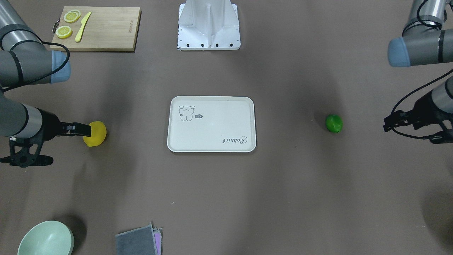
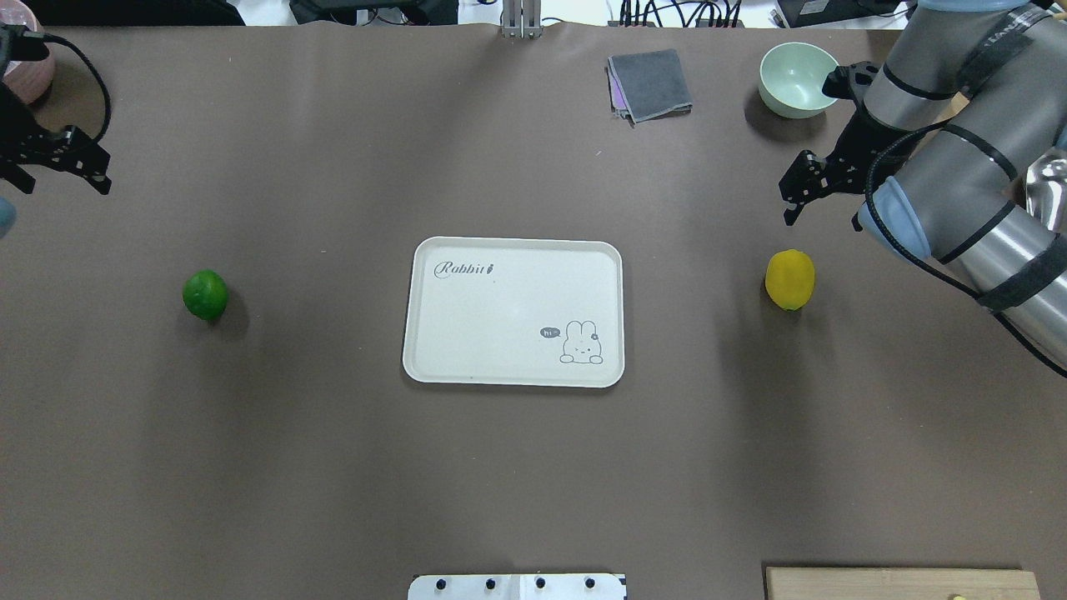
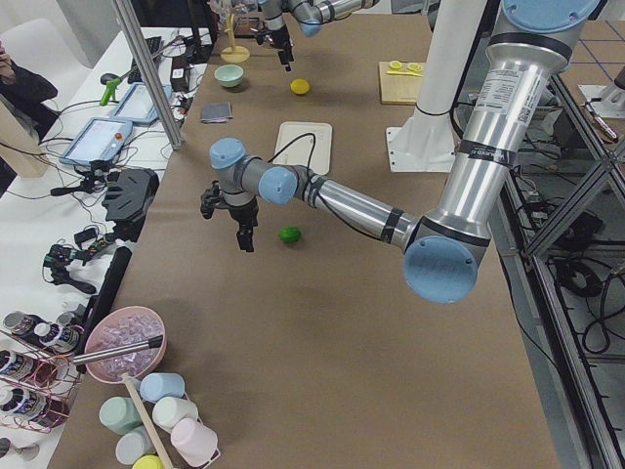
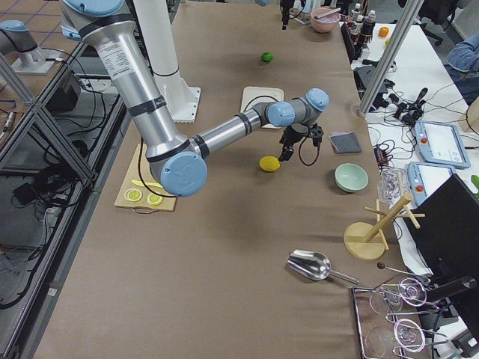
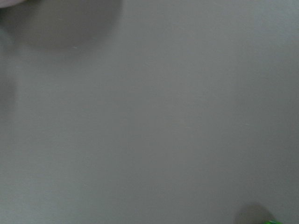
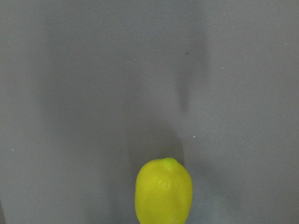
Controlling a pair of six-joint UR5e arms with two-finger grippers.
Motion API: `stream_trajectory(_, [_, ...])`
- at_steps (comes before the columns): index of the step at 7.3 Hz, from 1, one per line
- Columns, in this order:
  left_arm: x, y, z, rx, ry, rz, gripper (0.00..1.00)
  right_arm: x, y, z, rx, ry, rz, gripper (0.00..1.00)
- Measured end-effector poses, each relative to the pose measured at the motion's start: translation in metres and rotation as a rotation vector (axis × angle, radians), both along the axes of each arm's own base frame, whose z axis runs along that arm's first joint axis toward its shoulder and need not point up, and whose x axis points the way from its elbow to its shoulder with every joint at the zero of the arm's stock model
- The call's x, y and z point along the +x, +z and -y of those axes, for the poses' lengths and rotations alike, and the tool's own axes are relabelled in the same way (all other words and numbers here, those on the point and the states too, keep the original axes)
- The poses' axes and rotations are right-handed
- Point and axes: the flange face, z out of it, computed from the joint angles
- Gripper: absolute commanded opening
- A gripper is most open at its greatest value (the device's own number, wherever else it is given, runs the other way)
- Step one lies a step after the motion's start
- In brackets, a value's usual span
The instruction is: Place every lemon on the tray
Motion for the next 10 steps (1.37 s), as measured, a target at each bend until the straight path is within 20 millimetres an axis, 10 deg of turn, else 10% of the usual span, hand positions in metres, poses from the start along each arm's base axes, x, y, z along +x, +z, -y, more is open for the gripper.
stream_trajectory(4, [0.091,-0.008,-0.035,-0.102,0.074,-0.071,0.98,-0.035,0.025,-0.004,0.024,-0.052,0.013,0.99])
stream_trajectory(8, [0.134,0.023,-0.05,-0.134,0.144,-0.057,0.98,-0.052,0.042,-0.014,0.013,-0.094,0.004,0.99])
stream_trajectory(10, [0.154,0.04,-0.054,-0.161,0.176,-0.082,0.97,-0.052,0.053,-0.012,0.031,-0.125,0.007,0.8])
